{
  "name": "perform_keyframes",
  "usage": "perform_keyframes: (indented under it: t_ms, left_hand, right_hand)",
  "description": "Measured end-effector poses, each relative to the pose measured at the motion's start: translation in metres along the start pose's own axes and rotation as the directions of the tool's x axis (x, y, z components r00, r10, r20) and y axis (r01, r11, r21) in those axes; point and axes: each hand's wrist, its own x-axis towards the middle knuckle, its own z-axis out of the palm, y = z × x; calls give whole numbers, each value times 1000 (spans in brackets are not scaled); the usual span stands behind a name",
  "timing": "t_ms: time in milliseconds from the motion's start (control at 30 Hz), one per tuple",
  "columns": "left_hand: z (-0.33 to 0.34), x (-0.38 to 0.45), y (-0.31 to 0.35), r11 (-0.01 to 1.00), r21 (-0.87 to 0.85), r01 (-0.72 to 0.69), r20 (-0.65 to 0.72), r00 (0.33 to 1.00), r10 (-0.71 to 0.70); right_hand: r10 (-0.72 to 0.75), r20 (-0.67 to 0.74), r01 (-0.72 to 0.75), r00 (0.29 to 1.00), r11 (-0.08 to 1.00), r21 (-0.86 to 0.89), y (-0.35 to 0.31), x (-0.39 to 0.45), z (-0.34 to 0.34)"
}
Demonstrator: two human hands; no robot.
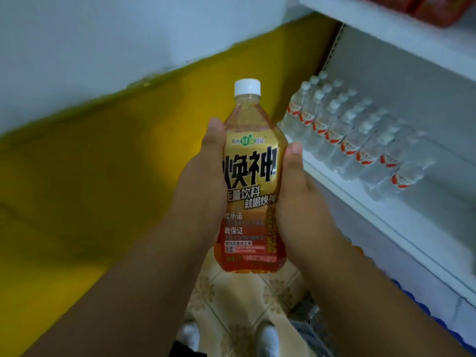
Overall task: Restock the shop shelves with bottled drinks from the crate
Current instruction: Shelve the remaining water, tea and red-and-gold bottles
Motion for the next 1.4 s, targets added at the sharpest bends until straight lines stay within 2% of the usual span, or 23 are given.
perform_keyframes:
  t_ms: [100,233,400,567,700,800,900,1033,1167,1267,1333,1400]
  left_hand:
    - [-8,-11,34,996,70,-53,91,995,46]
    - [-19,-20,76,989,73,-125,182,977,110]
    - [-39,-25,119,977,88,-193,251,954,166]
    - [-28,-35,136,961,98,-258,299,929,218]
    - [0,-44,139,940,154,-304,303,920,248]
    - [22,-46,136,910,172,-376,299,901,316]
    - [53,-45,130,885,170,-433,346,867,358]
    - [103,-38,122,811,241,-533,367,824,433]
    - [156,-33,110,760,281,-586,370,797,478]
    - [191,-26,103,730,246,-637,395,754,525]
    - [213,-22,97,715,234,-658,408,734,542]
    - [233,-16,93,716,238,-656,417,735,534]
  right_hand:
    - [-86,-43,86,995,996,-15,-29,-16,1]
    - [-221,-171,228,960,973,22,-68,-32,15]
    - [-292,-245,328,925,937,121,-111,-46,36]
    - [-291,-319,355,902,921,162,-131,-57,32]
    - [-258,-375,314,891,944,97,-142,-72,8]
    - [-219,-366,283,905,950,132,-143,-73,-14]
    - [-267,-353,334,897,931,144,-142,-71,-41]
    - [-293,-486,390,823,914,109,-133,-57,-80]
    - [-337,-544,438,769,897,64,-122,-39,-124]
    - [-370,-574,456,730,890,5,-115,-25,-158]
    - [-377,-571,467,729,884,13,-110,-17,-181]
    - [-366,-537,464,760,884,55,-106,-7,-202]
